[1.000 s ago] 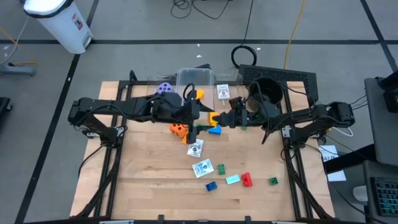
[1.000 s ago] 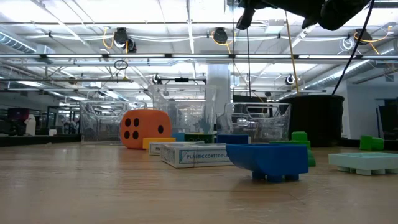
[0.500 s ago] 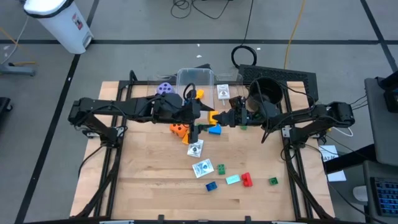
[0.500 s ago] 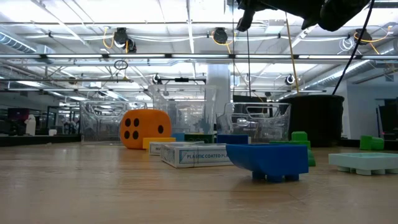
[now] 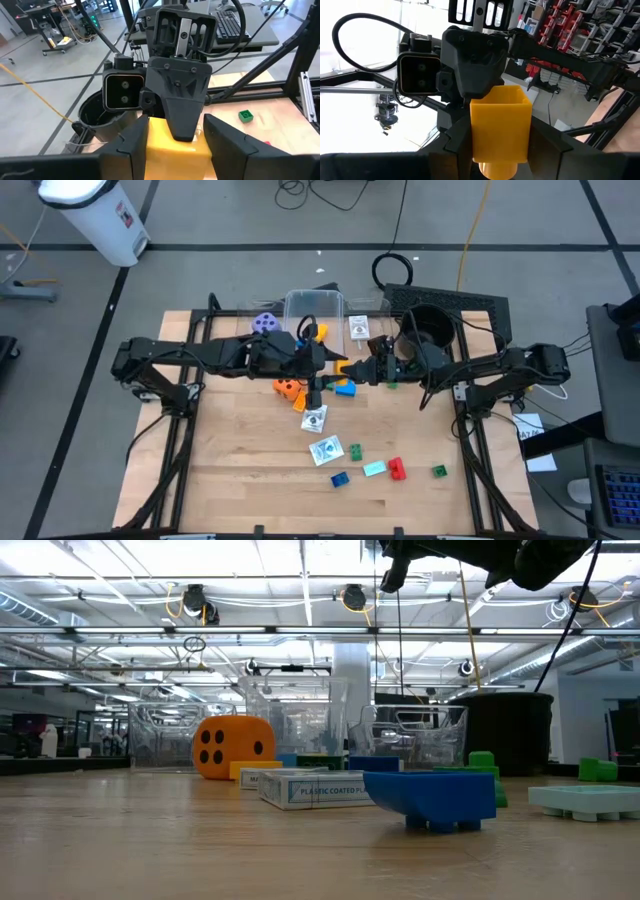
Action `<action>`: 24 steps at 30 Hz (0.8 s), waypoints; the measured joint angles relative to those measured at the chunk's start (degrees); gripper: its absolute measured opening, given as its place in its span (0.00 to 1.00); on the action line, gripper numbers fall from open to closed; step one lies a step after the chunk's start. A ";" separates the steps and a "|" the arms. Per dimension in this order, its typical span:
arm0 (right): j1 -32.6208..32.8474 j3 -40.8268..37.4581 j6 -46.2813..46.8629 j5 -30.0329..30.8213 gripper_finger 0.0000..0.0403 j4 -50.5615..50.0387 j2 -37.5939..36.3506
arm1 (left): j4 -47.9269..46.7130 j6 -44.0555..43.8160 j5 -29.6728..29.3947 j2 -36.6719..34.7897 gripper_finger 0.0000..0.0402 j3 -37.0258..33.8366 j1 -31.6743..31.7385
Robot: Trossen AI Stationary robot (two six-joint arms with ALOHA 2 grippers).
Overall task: Pick & Place Toys
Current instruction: Put the yellow one stud game piece into the middle transparent bin
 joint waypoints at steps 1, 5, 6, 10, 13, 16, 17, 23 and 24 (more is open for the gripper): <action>0.00 0.00 0.00 0.00 0.33 0.00 0.00 | 0.00 -0.02 0.01 0.00 0.41 -0.01 0.00; 0.00 0.00 -0.11 0.02 0.33 0.01 0.00 | -0.02 0.15 0.00 0.06 0.48 -0.03 0.04; 0.00 0.00 -0.18 0.02 0.33 0.03 0.00 | -0.04 0.11 0.05 0.04 0.49 -0.03 0.04; 0.01 0.00 -0.17 -0.05 0.33 0.00 0.00 | -0.04 -0.12 0.28 0.07 0.45 -0.07 0.04; 0.02 0.00 -0.08 -0.11 0.33 0.00 0.00 | -0.07 -0.83 0.42 0.07 0.41 -0.07 0.04; 0.02 0.00 -0.07 -0.08 0.34 0.00 0.00 | -0.09 -0.98 0.64 0.07 0.41 -0.07 0.04; 0.02 0.00 -0.07 -0.06 0.34 0.00 0.00 | -0.09 -1.00 0.63 0.07 0.41 -0.07 0.04; 0.02 0.00 -0.39 0.22 0.40 0.00 -0.02 | -0.03 -1.20 0.59 -0.15 0.41 -0.14 0.09; 0.02 0.00 -0.39 0.21 0.42 0.04 -0.02 | -0.05 -1.17 0.59 -0.20 0.41 -0.14 0.08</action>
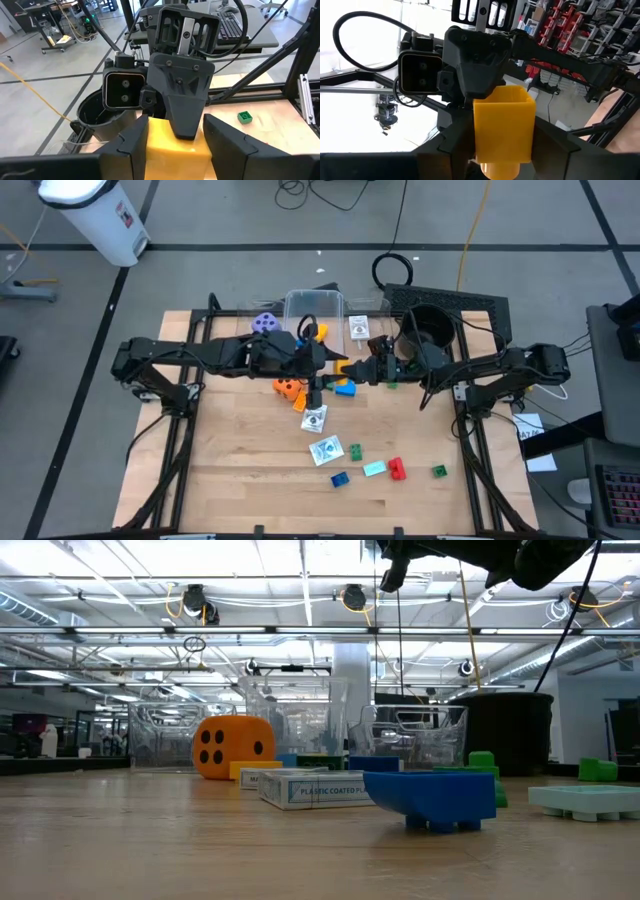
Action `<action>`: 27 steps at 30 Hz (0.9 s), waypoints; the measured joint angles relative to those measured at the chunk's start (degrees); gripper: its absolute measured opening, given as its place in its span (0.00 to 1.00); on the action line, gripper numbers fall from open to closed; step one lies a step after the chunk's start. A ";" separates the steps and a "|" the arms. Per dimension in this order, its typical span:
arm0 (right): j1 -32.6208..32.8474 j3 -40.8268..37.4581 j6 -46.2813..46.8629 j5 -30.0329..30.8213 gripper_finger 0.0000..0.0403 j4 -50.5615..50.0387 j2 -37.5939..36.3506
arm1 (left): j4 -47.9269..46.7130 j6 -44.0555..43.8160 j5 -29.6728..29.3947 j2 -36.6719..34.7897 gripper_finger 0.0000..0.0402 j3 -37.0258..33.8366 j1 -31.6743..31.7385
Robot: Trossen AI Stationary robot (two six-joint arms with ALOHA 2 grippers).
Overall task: Pick & Place Toys
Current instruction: Put the yellow one stud game piece into the middle transparent bin, then put the green two stud game piece into the middle transparent bin
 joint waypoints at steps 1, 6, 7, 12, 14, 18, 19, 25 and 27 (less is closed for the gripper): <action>-0.02 0.00 -0.01 0.01 0.43 0.07 -0.01 | 0.00 0.15 0.00 -0.13 0.42 0.00 -0.02; -0.31 0.07 -0.02 0.24 0.51 0.42 -0.04 | 0.15 0.64 -0.03 -0.19 0.41 0.00 0.00; -0.49 0.07 -0.07 0.15 0.53 0.51 -0.04 | 0.20 0.83 -0.11 -0.21 0.41 -0.02 0.00; -2.20 0.09 -0.65 -0.17 0.60 1.29 -0.04 | 0.37 1.70 -2.04 -0.59 0.42 -0.05 0.41; -2.85 0.16 -1.40 -0.16 0.62 1.15 -0.07 | 0.29 2.16 -2.17 -1.01 0.43 -0.11 0.89; -4.39 0.24 -2.03 -0.06 0.64 -0.07 -0.22 | -0.60 1.80 -1.97 -3.03 0.39 -0.22 2.44; -4.83 0.28 -2.17 -0.06 0.65 -0.03 -0.26 | -0.67 1.78 -1.98 -3.66 0.37 -0.26 2.86; -7.18 0.28 -3.54 0.77 0.64 -0.34 -0.31 | -0.42 2.02 -2.14 -5.42 0.20 -0.15 6.73; -9.10 0.28 -4.61 1.45 0.63 -1.23 -0.30 | -1.74 2.63 -1.90 -5.42 0.14 -0.15 8.91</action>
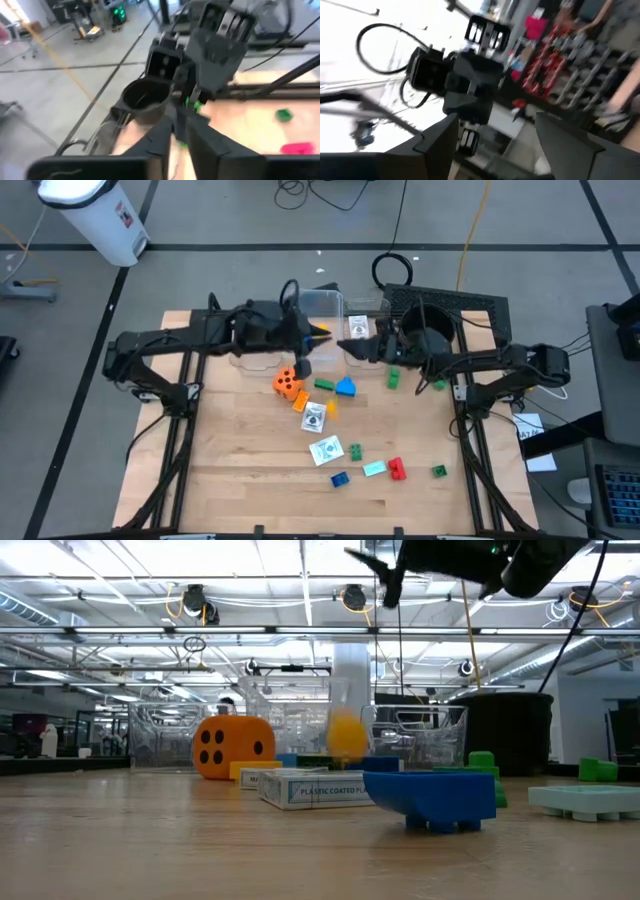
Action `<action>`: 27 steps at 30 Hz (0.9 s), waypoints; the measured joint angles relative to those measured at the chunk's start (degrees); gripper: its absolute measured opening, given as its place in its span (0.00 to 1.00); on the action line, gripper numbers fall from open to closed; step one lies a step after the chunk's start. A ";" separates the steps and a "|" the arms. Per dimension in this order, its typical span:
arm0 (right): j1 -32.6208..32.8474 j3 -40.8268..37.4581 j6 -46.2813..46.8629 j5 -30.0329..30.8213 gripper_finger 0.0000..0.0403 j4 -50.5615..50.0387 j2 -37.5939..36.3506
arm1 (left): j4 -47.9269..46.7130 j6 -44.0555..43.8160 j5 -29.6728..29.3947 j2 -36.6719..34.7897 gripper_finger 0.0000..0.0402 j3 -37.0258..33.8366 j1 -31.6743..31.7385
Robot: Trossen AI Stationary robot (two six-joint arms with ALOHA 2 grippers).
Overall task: Pick & Place Toys
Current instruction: Put the green two stud game piece into the middle transparent bin
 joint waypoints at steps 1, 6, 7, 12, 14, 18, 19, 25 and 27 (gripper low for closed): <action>-1.24 0.00 -0.31 -0.48 0.63 -1.23 -0.01 | -1.25 -0.58 0.48 0.04 0.11 0.00 1.12; -4.18 -0.13 -1.83 -8.76 0.63 -2.66 -0.18 | -5.59 -6.10 9.86 0.04 0.04 0.02 4.49; -3.96 -0.13 -2.29 -9.54 0.63 -2.21 -0.26 | -6.15 -6.21 10.95 0.04 0.04 0.02 4.62; -2.91 -0.13 -5.60 -10.48 0.63 -3.10 -0.16 | -5.85 -6.59 10.15 0.04 0.09 0.10 4.74; -2.82 -0.13 -5.98 -12.65 0.63 -3.26 -0.16 | -5.88 -7.09 9.13 0.04 0.13 0.11 4.71; -2.77 -0.17 -5.99 -17.01 0.63 -4.83 -0.16 | -6.21 -7.40 8.97 0.04 0.24 0.11 4.71; -2.77 -0.17 -5.99 -17.79 0.63 -5.13 -0.16 | -6.25 -7.43 8.94 0.04 0.27 0.11 4.71; -2.77 -0.20 -7.26 -18.19 0.63 -6.53 -0.14 | -7.41 -8.91 8.88 0.04 0.44 0.13 4.71; -2.75 -0.20 -7.67 -18.21 0.63 -6.44 -0.25 | -8.29 -8.96 8.02 0.04 0.49 0.13 4.69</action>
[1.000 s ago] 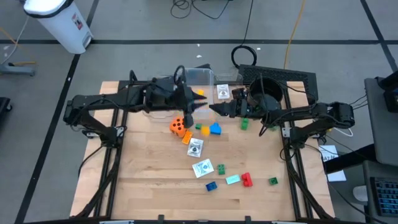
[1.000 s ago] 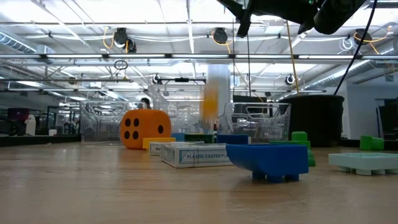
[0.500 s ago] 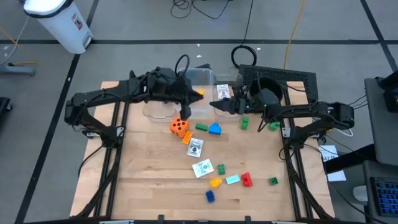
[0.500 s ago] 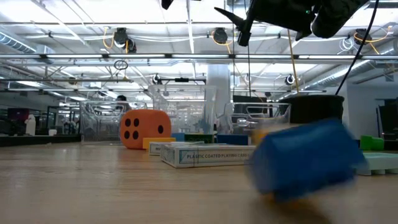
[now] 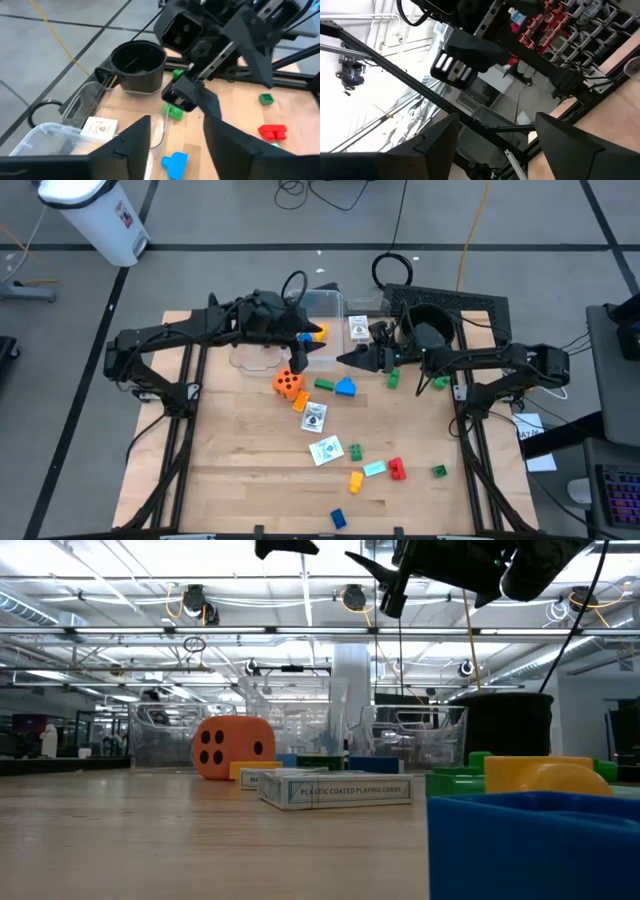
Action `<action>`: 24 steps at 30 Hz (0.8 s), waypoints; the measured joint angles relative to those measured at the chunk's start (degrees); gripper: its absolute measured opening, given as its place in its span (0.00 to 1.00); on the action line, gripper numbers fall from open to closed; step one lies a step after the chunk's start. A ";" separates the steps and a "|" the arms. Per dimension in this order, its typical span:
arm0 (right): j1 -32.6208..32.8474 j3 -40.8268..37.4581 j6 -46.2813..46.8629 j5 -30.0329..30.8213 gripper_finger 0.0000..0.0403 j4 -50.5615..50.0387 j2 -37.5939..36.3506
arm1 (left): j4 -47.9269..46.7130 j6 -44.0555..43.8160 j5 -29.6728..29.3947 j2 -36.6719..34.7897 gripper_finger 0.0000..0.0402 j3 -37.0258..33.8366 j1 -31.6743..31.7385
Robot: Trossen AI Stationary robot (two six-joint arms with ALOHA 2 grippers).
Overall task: Pick & Place Toys
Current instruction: Put the green two stud game piece into the middle transparent bin
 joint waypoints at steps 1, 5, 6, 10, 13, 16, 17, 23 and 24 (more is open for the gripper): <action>0.14 -0.04 -0.08 -0.02 0.63 -0.04 -0.36 | -0.53 -0.10 -0.65 0.00 0.52 0.00 0.01; 1.78 -0.07 -2.73 0.01 0.63 0.29 -2.79 | -3.13 -0.39 -2.17 -0.02 0.59 0.02 0.02; 2.39 -0.07 -3.25 0.07 0.63 0.31 -3.61 | -3.71 -0.39 -2.18 -0.02 0.61 0.02 0.02; 5.41 -0.07 -6.41 0.23 0.63 -0.12 -7.71 | -5.22 -0.39 -2.17 -0.02 0.66 0.02 0.00; 8.73 0.74 -10.75 1.75 0.63 -5.28 -11.44 | -5.55 -1.03 -2.17 -0.02 0.68 0.04 0.02; 12.24 4.71 -18.08 5.39 0.63 -23.11 -14.78 | -5.50 -1.09 -1.65 -0.02 0.69 0.04 0.02; 13.38 6.84 -21.20 7.48 0.63 -32.12 -15.72 | -5.49 -1.10 -1.64 -0.02 0.69 0.04 0.02; 19.41 23.42 -24.86 34.05 0.63 -92.43 -14.17 | -5.38 -1.97 -1.60 -0.02 0.69 0.04 -0.02; 19.63 24.93 -21.26 38.51 0.63 -98.57 -13.34 | -5.38 -2.39 -1.60 -0.02 0.69 0.04 -0.02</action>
